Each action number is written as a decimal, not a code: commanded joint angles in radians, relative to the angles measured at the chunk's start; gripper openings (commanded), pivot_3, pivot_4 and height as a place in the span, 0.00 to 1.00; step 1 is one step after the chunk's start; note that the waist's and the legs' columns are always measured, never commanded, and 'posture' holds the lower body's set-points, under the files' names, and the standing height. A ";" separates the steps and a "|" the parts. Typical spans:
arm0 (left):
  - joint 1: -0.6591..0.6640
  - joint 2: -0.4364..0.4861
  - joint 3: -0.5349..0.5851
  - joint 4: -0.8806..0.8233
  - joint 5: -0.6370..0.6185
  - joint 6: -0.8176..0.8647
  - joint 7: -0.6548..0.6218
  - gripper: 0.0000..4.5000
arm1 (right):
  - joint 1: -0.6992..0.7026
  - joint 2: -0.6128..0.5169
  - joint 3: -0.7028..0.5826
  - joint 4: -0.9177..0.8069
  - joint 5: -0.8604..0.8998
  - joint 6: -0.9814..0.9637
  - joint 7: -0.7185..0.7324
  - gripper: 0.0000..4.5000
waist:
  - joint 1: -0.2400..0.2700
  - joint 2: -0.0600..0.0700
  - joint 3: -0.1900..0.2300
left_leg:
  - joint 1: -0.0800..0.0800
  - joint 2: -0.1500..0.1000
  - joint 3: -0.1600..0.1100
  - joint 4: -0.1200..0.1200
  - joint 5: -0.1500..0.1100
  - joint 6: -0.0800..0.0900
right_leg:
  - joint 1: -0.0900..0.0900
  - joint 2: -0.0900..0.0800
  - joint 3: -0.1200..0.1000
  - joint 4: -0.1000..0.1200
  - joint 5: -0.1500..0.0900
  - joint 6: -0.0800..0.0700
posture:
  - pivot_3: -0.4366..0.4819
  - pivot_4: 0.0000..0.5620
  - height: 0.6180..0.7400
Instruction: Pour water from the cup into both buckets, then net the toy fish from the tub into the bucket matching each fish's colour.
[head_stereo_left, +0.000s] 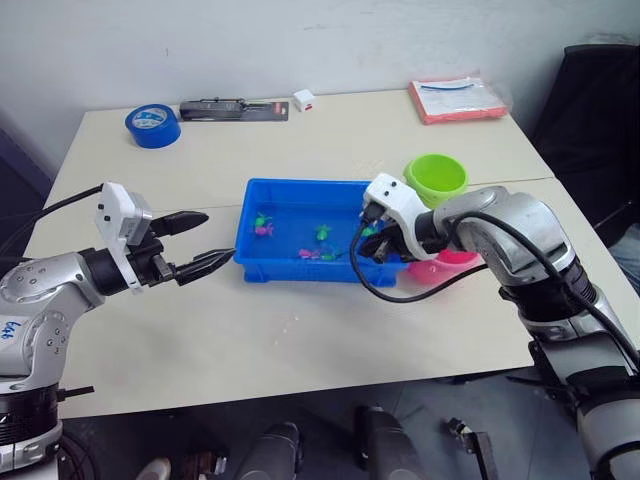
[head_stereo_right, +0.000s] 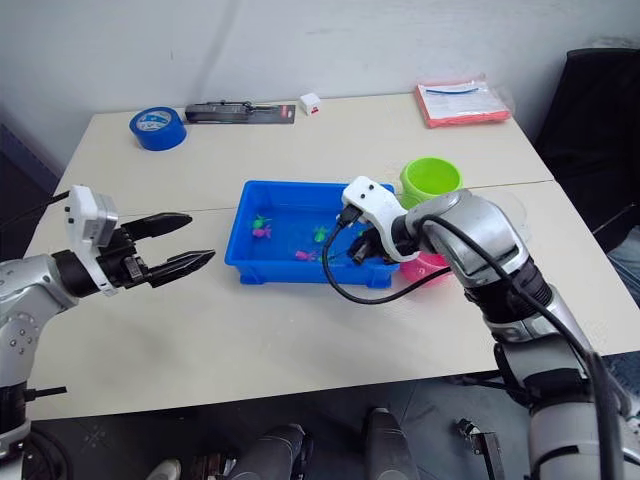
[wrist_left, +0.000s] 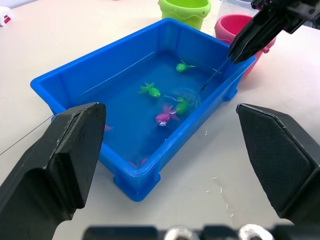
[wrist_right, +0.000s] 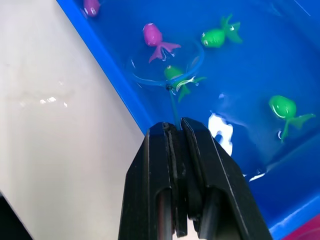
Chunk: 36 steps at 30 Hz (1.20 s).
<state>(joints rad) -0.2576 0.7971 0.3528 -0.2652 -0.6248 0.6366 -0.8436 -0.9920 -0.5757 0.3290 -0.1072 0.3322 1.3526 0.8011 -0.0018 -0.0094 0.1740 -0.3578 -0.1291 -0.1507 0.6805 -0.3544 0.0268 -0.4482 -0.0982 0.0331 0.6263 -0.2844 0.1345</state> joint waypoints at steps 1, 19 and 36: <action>-0.003 0.018 0.029 -0.021 -0.018 -0.005 0.000 1.00 | -0.020 0.018 -0.054 -0.011 0.026 0.022 -0.024 0.18 | 0.000 0.000 0.000 | 0.000 0.000 0.000 0.000 0.000 0.000 | 0.000 0.000 0.000 0.000 0.000 0.000 | 0.48 0.27 1.00; -0.026 0.019 0.031 0.000 -0.028 -0.027 -0.030 1.00 | 0.049 0.099 -0.295 -0.070 0.120 0.024 -0.136 0.18 | -0.001 0.000 0.000 | 0.000 0.000 0.000 0.000 0.000 0.000 | 0.000 0.000 -0.001 0.000 0.000 0.000 | 0.48 0.27 1.00; -0.090 -0.020 -0.055 0.011 -0.053 -0.038 -0.096 1.00 | 0.320 0.018 -0.715 -0.468 0.322 0.148 -0.190 0.18 | 0.001 0.000 0.000 | 0.000 0.001 0.001 -0.001 -0.001 0.000 | 0.000 0.000 0.000 0.000 0.000 0.000 | 0.48 0.27 1.00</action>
<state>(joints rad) -0.3411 0.7835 0.2929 -0.2219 -0.6456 0.5998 -0.9324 -0.6865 -0.5402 -0.3044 -0.4984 0.6187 1.4869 0.6188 -0.0009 -0.0091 0.1743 -0.3578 -0.1280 -0.1501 0.6797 -0.3550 0.0269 -0.4484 -0.0975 0.0329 0.6260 -0.2843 0.1340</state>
